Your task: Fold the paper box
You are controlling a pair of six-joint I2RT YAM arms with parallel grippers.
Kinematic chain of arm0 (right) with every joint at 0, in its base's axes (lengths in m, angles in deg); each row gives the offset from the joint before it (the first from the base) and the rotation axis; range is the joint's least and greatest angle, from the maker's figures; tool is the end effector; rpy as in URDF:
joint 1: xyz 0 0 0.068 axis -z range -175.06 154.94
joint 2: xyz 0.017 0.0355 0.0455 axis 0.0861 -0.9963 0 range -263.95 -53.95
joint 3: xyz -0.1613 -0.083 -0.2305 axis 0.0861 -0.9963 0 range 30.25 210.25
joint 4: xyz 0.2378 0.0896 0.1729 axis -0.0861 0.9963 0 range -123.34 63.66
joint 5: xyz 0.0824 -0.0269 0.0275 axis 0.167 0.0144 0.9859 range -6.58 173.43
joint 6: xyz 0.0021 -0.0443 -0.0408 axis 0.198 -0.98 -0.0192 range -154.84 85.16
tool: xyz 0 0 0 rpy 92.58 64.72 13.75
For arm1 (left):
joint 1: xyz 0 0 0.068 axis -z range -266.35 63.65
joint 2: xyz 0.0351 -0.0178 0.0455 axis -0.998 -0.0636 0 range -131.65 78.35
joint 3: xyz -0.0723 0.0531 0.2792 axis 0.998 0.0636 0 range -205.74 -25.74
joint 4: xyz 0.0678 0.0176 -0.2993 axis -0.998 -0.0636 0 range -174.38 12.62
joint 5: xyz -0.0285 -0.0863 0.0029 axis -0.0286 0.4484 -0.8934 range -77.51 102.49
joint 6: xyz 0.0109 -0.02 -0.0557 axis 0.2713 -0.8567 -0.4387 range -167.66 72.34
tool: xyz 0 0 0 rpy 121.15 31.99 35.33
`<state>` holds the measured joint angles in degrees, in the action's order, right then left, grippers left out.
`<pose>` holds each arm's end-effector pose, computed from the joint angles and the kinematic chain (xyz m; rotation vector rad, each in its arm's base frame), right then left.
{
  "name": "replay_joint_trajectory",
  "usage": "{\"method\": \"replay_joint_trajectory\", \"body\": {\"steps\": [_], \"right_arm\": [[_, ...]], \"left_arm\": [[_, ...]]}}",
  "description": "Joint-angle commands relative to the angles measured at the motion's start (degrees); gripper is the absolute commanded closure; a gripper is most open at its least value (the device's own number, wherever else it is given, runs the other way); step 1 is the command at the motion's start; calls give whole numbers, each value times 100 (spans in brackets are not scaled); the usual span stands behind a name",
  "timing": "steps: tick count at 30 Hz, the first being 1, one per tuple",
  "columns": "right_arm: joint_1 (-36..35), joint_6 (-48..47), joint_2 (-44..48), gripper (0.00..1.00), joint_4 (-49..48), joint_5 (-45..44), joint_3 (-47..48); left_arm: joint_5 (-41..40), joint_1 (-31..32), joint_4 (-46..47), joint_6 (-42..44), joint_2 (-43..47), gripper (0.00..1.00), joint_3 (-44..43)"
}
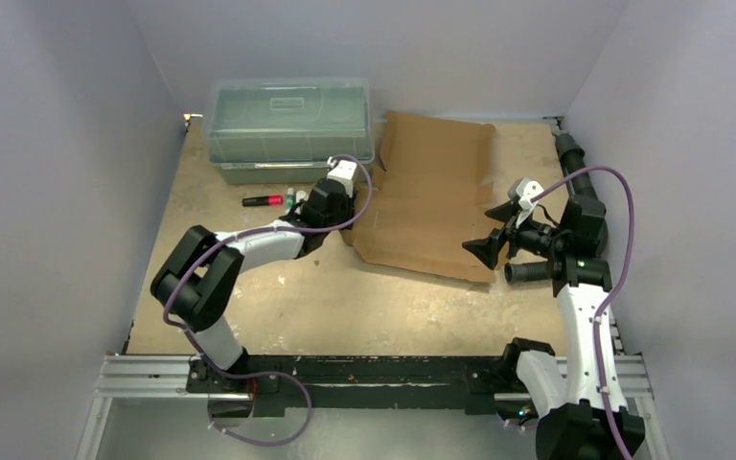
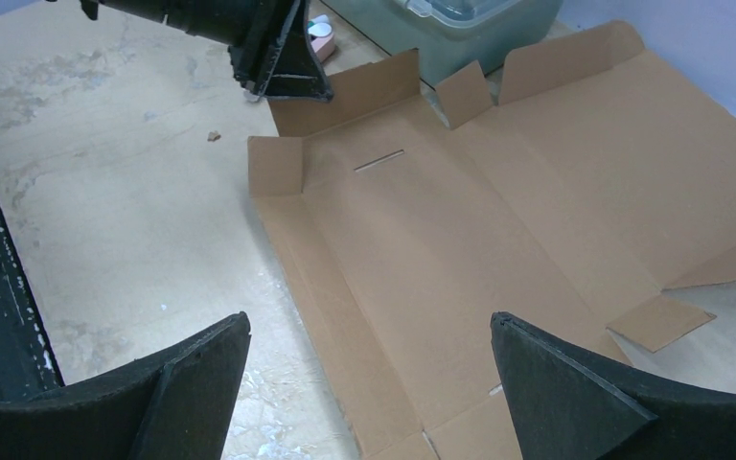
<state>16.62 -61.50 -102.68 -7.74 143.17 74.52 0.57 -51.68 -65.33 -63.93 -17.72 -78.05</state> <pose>0.2161 -0.0053 0.3165 -0.8152 1.6857 0.6278 0.3372 -0.2221 0.1755 0.2176 2.1151 -0.3090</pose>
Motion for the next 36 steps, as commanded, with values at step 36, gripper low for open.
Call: {"method": "replay_joint_trajectory", "body": {"steps": [36], "right_arm": [[19,-428,-132,1,153,185,179]], "left_arm": [[759,219,-805,3304,1110,100,-580]]}}
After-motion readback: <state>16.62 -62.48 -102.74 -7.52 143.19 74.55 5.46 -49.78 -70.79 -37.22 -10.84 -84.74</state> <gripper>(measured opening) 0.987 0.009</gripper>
